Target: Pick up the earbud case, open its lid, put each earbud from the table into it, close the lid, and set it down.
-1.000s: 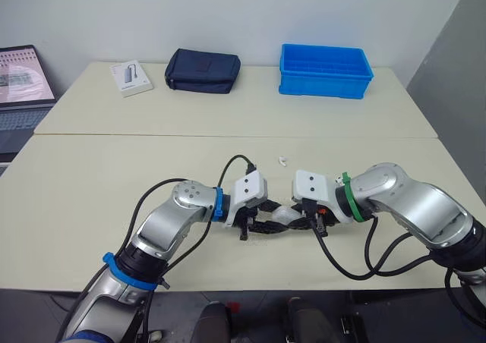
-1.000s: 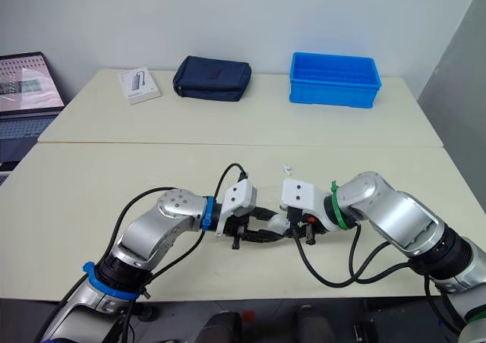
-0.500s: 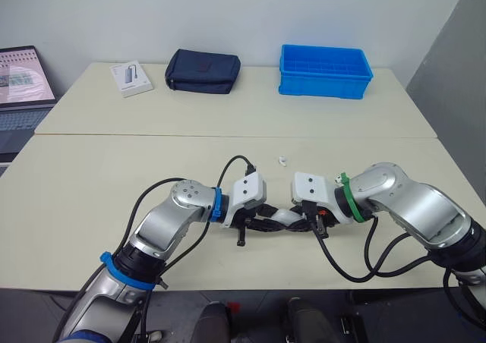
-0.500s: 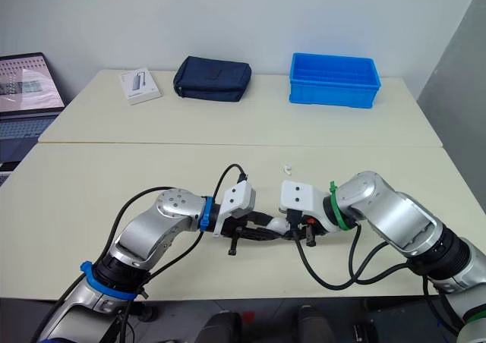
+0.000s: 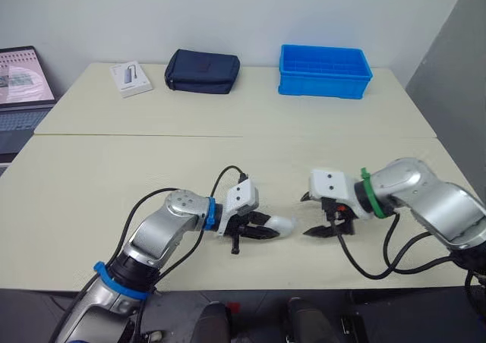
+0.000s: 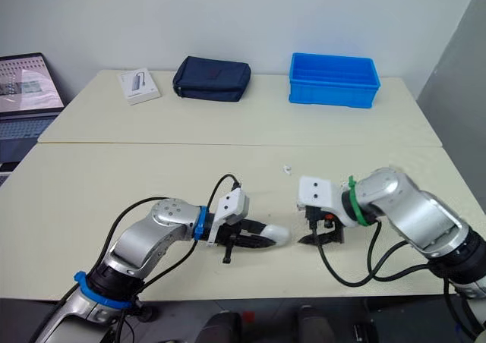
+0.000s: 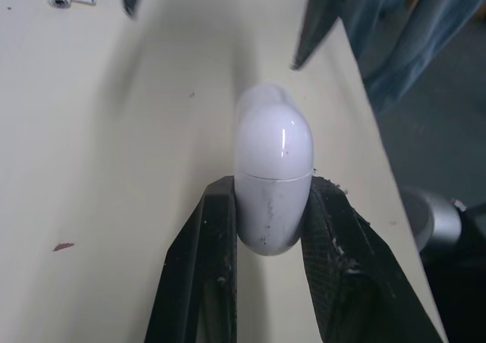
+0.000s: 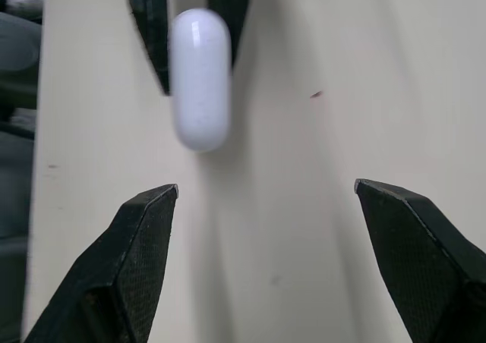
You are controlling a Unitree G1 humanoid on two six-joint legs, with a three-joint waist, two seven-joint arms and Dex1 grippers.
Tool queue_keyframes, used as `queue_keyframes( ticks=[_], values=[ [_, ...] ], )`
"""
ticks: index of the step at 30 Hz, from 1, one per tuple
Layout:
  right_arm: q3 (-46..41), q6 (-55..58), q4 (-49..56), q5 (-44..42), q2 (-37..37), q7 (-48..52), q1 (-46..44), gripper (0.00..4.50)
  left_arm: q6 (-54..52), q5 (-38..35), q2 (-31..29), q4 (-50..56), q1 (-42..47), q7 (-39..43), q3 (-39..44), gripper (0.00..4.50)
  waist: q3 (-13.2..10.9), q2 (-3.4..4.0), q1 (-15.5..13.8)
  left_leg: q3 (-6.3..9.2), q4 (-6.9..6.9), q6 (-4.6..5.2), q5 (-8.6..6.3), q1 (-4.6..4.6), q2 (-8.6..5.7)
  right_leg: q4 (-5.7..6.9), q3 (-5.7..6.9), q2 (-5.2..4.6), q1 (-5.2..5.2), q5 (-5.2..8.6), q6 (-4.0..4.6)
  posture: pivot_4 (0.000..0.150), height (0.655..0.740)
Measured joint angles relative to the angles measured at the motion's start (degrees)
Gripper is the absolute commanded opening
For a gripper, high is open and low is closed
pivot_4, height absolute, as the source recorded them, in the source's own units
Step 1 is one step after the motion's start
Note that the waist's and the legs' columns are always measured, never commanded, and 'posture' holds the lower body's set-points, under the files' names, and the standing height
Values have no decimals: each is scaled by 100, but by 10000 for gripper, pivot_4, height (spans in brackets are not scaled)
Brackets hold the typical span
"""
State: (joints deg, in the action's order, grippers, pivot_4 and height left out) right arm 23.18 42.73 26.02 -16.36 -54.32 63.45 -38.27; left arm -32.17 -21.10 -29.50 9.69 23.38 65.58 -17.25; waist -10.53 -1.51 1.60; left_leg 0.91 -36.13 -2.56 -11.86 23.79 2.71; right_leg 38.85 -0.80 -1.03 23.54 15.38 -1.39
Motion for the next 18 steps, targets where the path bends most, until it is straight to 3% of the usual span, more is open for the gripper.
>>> queue_keyframes(
  ticks=[5, 18],
  values=[
    [-661, -577, 105, -271, 488, -100, 236, 40041, 595, -367, 528, -56, -655, -135, 421, 7798, 0, 0, 3, -1, -1, -1, 0, -1, 0, 2, -2, 0, -1, 0, 0, 1500, 7376],
    [-374, -74, 271, -132, 645, -212, 127, 40041, 1137, -366, 771, -94, -764, -465, 554, 7798, 0, 0, -4, 0, -15, 0, 1, -1, -1, 6, -2, -1, -6, -1, 2, 1500, 7376]
  ],
)
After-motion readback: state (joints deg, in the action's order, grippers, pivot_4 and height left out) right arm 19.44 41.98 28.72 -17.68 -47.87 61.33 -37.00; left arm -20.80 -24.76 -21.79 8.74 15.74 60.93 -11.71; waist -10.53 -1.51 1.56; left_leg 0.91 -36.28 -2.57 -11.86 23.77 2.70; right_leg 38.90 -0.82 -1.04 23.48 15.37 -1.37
